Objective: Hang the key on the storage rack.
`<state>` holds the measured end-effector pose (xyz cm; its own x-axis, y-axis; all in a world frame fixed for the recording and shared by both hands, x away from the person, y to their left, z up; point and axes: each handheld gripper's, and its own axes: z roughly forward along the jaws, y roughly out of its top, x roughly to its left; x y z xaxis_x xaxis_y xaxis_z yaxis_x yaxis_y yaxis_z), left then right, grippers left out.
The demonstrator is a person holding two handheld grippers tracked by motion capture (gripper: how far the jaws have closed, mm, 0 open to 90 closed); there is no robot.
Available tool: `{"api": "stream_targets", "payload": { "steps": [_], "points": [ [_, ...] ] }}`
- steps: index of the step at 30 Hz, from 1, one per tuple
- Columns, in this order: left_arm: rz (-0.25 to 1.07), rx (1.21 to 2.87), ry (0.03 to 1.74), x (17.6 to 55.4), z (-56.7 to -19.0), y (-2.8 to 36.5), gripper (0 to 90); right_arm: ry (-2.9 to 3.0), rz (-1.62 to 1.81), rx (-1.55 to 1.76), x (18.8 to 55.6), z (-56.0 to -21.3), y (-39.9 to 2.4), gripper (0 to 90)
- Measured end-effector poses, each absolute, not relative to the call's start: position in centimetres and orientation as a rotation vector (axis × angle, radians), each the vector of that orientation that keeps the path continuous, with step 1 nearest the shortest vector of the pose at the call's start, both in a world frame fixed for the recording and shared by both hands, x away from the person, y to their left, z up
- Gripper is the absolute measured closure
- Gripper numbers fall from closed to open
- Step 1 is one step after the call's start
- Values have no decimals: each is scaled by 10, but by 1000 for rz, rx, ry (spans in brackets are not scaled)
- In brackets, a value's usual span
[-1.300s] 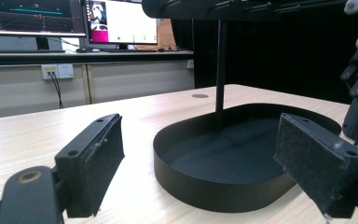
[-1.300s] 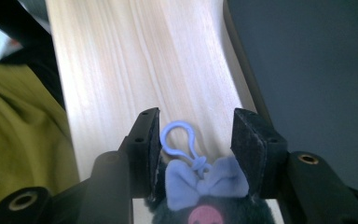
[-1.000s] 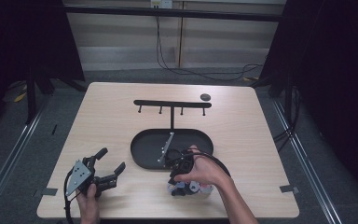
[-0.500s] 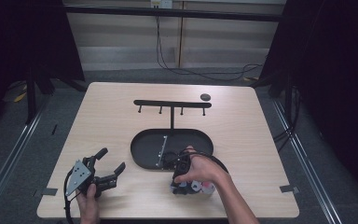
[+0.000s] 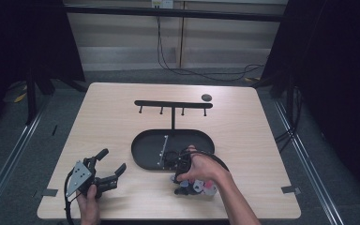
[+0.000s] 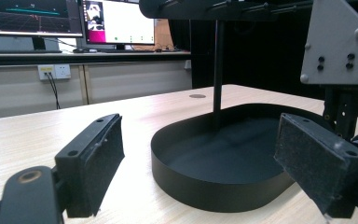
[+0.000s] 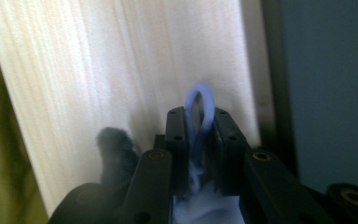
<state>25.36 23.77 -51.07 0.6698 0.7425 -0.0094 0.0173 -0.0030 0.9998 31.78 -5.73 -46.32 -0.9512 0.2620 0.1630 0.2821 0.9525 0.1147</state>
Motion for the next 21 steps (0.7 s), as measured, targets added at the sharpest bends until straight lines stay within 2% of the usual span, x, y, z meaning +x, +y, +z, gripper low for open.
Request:
{"api": "stream_targets", "payload": {
  "steps": [6, 14, 21],
  "points": [
    [639, 1485, 662, 253, -511, 238, 152, -2960, -158, -384, 319, -461, -60, 785],
    [633, 1484, 656, 253, -511, 238, 152, -2960, -76, -326, 315, -467, -54, 858],
    [636, 1486, 653, 253, -511, 238, 152, -2958, -33, -327, 315, -468, -50, 868]
  ]
}}
